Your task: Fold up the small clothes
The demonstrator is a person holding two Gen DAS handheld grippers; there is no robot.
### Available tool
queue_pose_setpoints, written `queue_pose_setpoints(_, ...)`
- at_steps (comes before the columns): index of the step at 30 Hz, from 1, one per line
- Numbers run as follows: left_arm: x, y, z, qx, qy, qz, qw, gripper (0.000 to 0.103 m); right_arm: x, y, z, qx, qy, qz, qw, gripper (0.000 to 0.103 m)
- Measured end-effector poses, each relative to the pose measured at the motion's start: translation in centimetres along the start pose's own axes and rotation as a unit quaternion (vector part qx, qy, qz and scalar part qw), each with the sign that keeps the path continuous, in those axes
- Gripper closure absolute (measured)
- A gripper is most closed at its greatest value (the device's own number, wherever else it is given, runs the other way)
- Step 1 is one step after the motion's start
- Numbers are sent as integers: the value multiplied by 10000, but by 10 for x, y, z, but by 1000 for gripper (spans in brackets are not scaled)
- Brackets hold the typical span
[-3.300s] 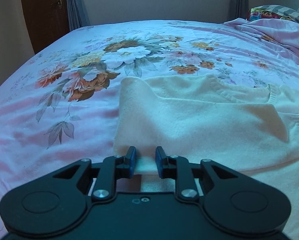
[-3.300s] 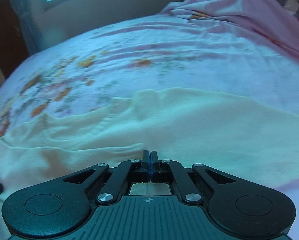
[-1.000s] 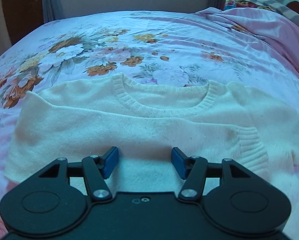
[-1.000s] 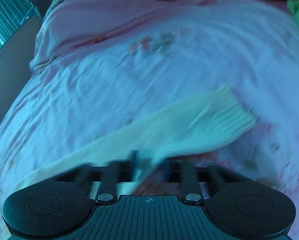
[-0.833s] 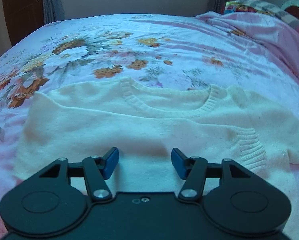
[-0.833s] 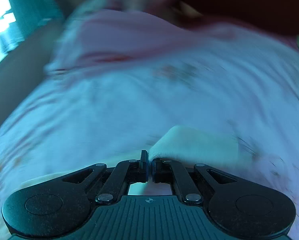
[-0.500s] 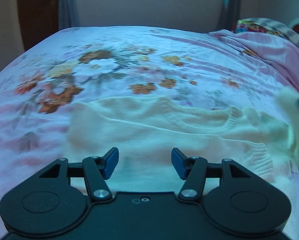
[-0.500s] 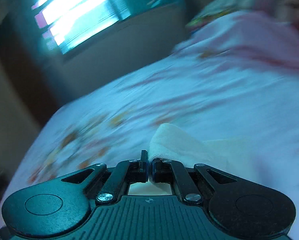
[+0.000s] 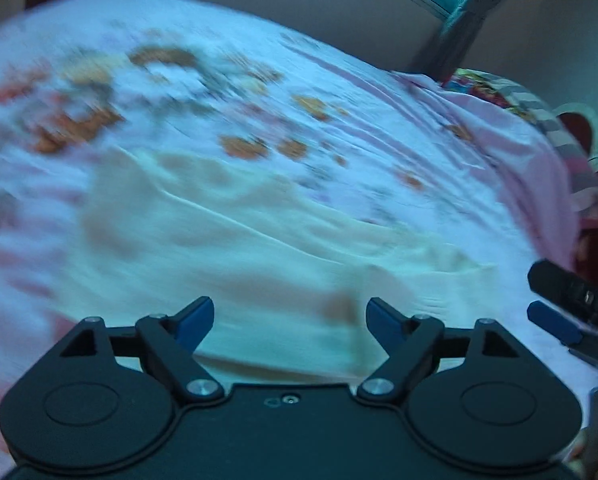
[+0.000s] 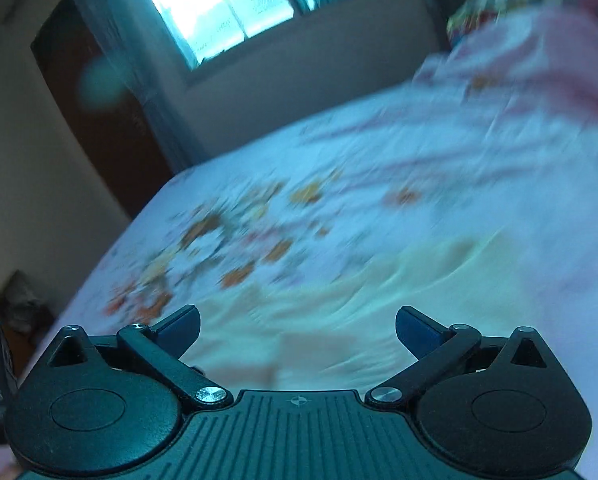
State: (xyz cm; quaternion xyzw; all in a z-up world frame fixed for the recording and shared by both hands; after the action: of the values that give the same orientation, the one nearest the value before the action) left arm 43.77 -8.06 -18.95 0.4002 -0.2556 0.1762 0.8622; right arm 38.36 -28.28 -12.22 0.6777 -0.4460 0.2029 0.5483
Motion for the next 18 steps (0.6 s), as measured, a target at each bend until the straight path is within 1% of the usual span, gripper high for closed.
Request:
queue_pose_setpoints(1, -2, -6, 6, -90, 48, -53, 9999, 22, 1, 2, 8, -79, 9, 19, 10000, 0)
queue_pose_setpoints(3, -10, -18, 13, -44, 37, -184, 9998, 22, -1, 6, 28, -222, -135, -5, 9997, 0)
queue_pose_setpoints(6, -21, -32, 19, -269, 286, -381, 9985, 23, -9, 9, 55, -409, -275, -102, 9987, 0)
queue_pose_setpoints(7, -24, -36, 22, -281, 299, -399, 9984, 23, -11, 11, 63, -436, -359, -119, 9983, 0)
queue_pose_setpoints(8, -27, -40, 25, -230, 219, -418, 9986, 28, -13, 13, 71, -407, -477, -146, 9979, 0)
queue_pose_setpoints(9, -28, -44, 28, -131, 71, -430, 9990, 37, -15, 15, 78, -389, -596, -176, 9973, 0)
queue_pose_setpoints(10, -30, -48, 32, -52, -116, -446, 9989, 77, -17, 15, 84, -402, -683, -203, 9966, 0)
queue_pose_setpoints(11, -32, -52, 34, 9, -213, -515, 9984, 99, -18, 15, 88, -403, -725, -235, 9963, 0)
queue_pose_setpoints(12, -31, -51, 35, 14, -168, -483, 9987, 96, -21, 16, 91, -415, -728, -278, 9961, 0)
queue_pose_setpoints(13, -27, -47, 35, 2, -162, -330, 9993, 97, -22, 18, 95, -473, -713, -288, 9959, 0)
queue_pose_setpoints(14, -22, -42, 37, 22, -256, -178, 9995, 103, -23, 18, 97, -537, -701, -260, 9958, 0)
queue_pose_setpoints(16, -14, -33, 38, -32, -369, -58, 9993, 103, -22, 17, 101, -641, -745, -213, 9949, 0)
queue_pose_setpoints(18, -6, -26, 41, -97, -456, -8, 9989, 103, -22, 15, 103, -635, -864, -209, 9940, 0)
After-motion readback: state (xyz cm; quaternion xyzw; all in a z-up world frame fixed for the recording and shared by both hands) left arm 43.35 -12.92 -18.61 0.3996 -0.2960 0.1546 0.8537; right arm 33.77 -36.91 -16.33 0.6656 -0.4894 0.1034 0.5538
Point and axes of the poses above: each gripper's, at about its wrist camera, not at the fingertips, and y roughly against the way its jaws point, z to its right, x to its top, the point moved 8 cm from there along -y, roughly the way its jaws point, and after that the axes turned 12 degrees about -x, right-handed, at the moved point
